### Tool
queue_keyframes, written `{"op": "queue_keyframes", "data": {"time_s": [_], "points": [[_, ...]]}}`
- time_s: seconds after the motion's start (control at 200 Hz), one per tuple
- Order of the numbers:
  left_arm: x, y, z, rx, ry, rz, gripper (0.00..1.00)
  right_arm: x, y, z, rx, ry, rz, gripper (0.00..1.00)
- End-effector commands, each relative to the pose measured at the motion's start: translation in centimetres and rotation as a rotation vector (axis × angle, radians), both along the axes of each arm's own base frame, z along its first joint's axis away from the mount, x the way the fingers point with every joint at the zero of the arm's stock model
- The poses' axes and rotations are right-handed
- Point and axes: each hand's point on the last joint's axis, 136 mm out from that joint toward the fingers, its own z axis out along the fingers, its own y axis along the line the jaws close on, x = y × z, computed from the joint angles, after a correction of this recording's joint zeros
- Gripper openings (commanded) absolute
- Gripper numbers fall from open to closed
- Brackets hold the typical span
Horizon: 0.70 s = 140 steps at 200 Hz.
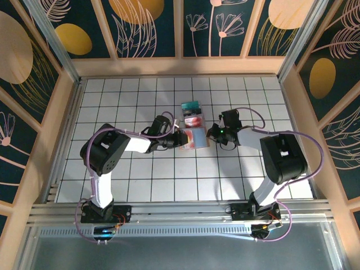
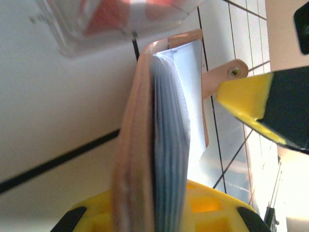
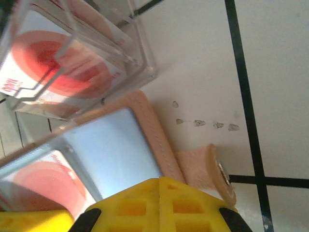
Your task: Take the credit cards out of the card holder
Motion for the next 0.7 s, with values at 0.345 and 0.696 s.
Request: {"op": "queue_keyframes", "data": {"time_s": [0.345, 0.696], "points": [[-1.4, 1.2, -0.1, 0.090, 0.042, 0.053, 0.55, -1.7, -1.0, 1.9, -0.055, -0.016, -0.014, 0.05], [-0.3, 6.0, 1.0, 0.316, -0.025, 0.220, 0.63, -1.0, 0.4, 4.9, -0.085, -0.084, 0.028, 0.14]]}}
